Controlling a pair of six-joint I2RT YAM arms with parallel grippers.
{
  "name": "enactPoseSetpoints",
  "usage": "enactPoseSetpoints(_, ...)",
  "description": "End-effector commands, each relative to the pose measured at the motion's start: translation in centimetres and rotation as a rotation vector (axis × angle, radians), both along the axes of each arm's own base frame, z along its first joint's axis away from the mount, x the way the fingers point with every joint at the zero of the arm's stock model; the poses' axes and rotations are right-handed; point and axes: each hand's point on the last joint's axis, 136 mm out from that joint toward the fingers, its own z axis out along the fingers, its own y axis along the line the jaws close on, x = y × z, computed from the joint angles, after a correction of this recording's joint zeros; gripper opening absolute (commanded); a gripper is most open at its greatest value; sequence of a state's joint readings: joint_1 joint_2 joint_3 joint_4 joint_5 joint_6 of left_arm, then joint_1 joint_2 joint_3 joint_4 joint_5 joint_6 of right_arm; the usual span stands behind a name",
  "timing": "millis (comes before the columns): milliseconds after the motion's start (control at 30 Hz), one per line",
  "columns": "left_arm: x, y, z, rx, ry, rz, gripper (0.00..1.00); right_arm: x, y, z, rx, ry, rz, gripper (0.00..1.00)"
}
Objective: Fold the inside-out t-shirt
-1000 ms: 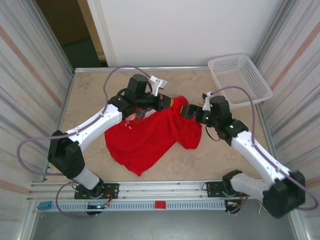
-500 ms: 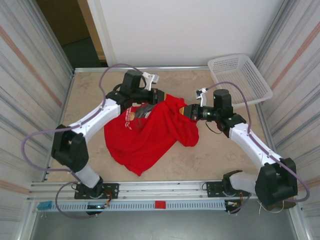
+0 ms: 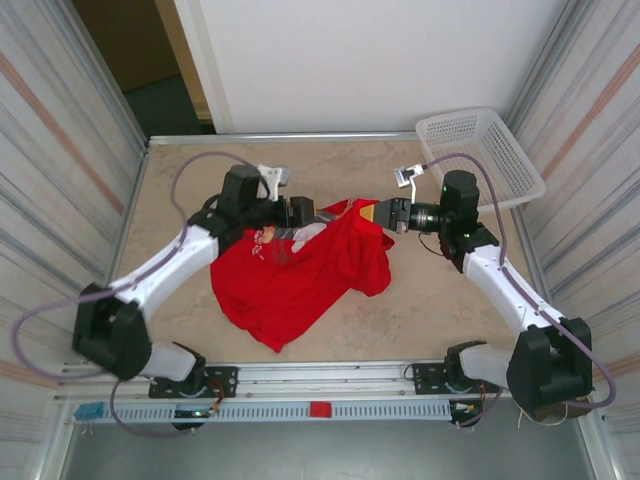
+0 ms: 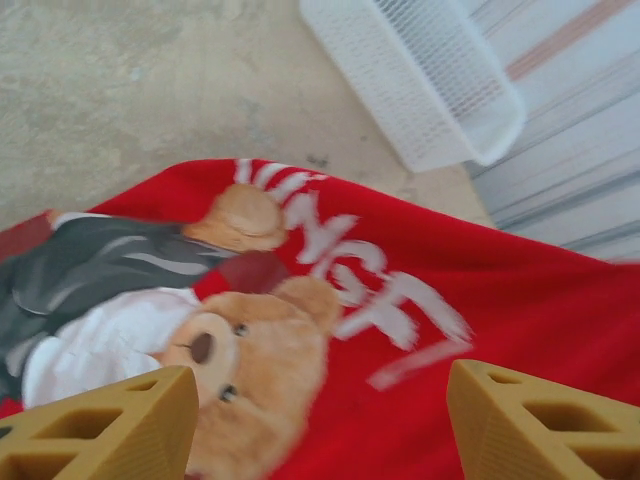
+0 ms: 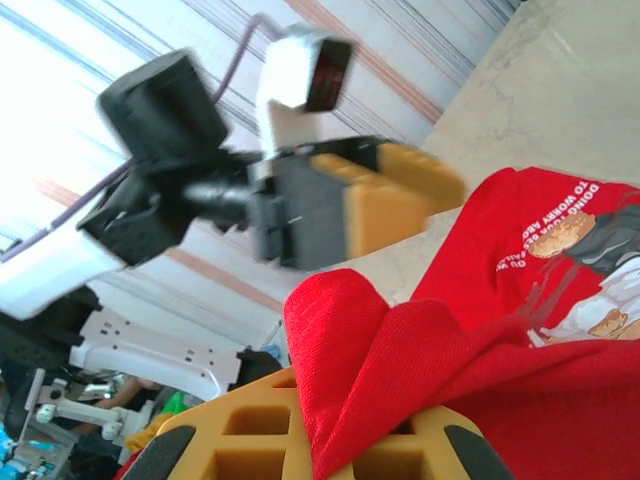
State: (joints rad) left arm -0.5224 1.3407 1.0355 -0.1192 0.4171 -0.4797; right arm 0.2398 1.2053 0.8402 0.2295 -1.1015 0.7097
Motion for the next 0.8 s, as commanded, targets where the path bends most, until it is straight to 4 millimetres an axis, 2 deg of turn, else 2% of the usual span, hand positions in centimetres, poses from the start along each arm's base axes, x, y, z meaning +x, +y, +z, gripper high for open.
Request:
enactPoseSetpoints(0, -3.0, -1.5, 2.8, -0.095, -0.068, -0.015, 0.67, -0.2, 0.0, 0.7, 0.027, -0.014, 0.026, 0.00)
enactPoseSetpoints(67, -4.4, -3.2, 3.4, -0.147, -0.086, -0.049, 0.68, -0.1, 0.0, 0.5, 0.026, -0.008, 0.015, 0.00)
enactPoseSetpoints(167, -5.2, -6.2, 3.5, -0.172, -0.113, -0.124, 0.62, 0.0, -0.1, 0.4, 0.025, -0.002, 0.001, 0.00)
enactPoseSetpoints(300, -4.7, -9.6, 2.2, -0.143, -0.103, -0.208, 0.52, 0.1, -0.2, 0.3, 0.024, 0.007, -0.010, 0.00)
enactPoseSetpoints(367, -4.1, -10.5, 1.6, -0.132, -0.094, -0.221, 0.48, 0.0, -0.2, 0.3, 0.022, 0.009, -0.016, 0.00)
enactPoseSetpoints(433, -3.6, -11.1, 1.4, -0.133, -0.095, -0.225, 0.38, 0.0, -0.3, 0.4, 0.022, 0.006, -0.023, 0.00)
enactPoseSetpoints(467, -3.3, -11.4, 1.4, -0.137, -0.096, -0.226, 0.30, 0.0, -0.3, 0.4, 0.021, 0.007, -0.024, 0.00)
enactPoseSetpoints(533, -3.0, -11.8, 1.6, -0.138, -0.105, -0.230, 0.00, 0.1, -0.5, 0.1, 0.009, 0.009, -0.036, 0.00)
enactPoseSetpoints(633, -3.1, -11.4, 4.2, -0.142, -0.153, -0.234, 0.00, 1.6, -1.5, -1.4, -0.037, 0.041, -0.124, 0.00)
enactPoseSetpoints(667, -3.2, -11.0, 5.6, -0.145, -0.176, -0.234, 0.00, 2.8, -2.4, -2.4, -0.070, 0.077, -0.191, 0.09)
enactPoseSetpoints(700, -3.4, -10.6, 7.0, -0.153, -0.196, -0.235, 0.00, 4.1, -3.5, -3.5, -0.103, 0.117, -0.261, 0.33)
enactPoseSetpoints(733, -3.5, -10.2, 8.4, -0.163, -0.213, -0.236, 0.00, 5.1, -4.5, -4.3, -0.124, 0.156, -0.319, 0.52)
enactPoseSetpoints(767, -3.9, -9.8, 9.9, -0.172, -0.229, -0.239, 0.00, 5.9, -5.6, -5.0, -0.134, 0.204, -0.372, 0.62)
